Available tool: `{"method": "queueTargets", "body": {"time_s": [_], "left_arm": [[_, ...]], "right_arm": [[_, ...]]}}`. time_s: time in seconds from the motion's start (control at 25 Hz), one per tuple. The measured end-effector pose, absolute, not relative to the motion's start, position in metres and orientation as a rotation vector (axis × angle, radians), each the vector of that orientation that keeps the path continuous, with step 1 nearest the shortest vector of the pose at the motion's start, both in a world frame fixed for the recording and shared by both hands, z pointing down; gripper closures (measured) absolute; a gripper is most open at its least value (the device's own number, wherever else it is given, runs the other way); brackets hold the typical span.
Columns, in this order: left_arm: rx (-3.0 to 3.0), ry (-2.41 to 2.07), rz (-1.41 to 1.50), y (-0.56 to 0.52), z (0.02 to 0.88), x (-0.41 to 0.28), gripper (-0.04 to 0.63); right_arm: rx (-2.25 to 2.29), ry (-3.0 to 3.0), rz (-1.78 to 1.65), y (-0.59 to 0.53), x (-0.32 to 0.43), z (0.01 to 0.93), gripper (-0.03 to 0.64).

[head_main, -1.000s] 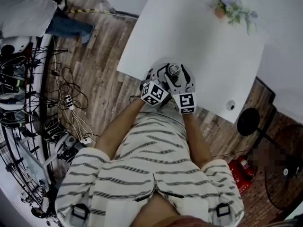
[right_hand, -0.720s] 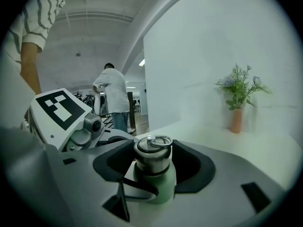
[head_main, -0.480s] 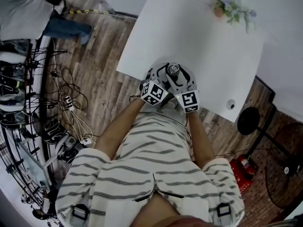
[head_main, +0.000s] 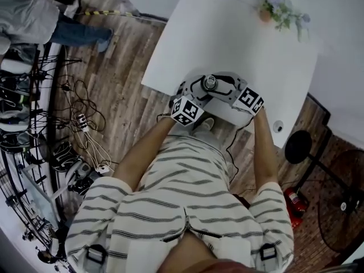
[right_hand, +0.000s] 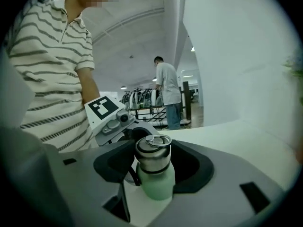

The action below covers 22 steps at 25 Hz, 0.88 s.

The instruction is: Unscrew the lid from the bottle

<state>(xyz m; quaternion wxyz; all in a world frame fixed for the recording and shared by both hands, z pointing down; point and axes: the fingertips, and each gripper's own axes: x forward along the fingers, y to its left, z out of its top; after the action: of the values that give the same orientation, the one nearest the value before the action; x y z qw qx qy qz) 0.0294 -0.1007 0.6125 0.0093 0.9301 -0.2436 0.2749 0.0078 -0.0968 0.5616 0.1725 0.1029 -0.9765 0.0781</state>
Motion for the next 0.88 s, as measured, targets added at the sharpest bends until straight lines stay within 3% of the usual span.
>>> {"method": "queueTargets", "body": {"time_s": [0.36, 0.56, 0.88], "left_arm": [[2.903, -0.758, 0.861, -0.100, 0.611, 0.029, 0.282], [2.902, -0.757, 0.861, -0.101, 0.612, 0.029, 0.282], [2.902, -0.765, 0.857, -0.101, 0.613, 0.027, 0.282]], "right_arm": [[0.229, -2.732, 0.265, -0.098, 0.006, 0.559, 0.360], [0.556, -2.729, 0.250, -0.104, 0.009, 0.553, 0.283], [1.176, -2.593, 0.266, -0.100, 0.004, 0.542, 0.281]]}}
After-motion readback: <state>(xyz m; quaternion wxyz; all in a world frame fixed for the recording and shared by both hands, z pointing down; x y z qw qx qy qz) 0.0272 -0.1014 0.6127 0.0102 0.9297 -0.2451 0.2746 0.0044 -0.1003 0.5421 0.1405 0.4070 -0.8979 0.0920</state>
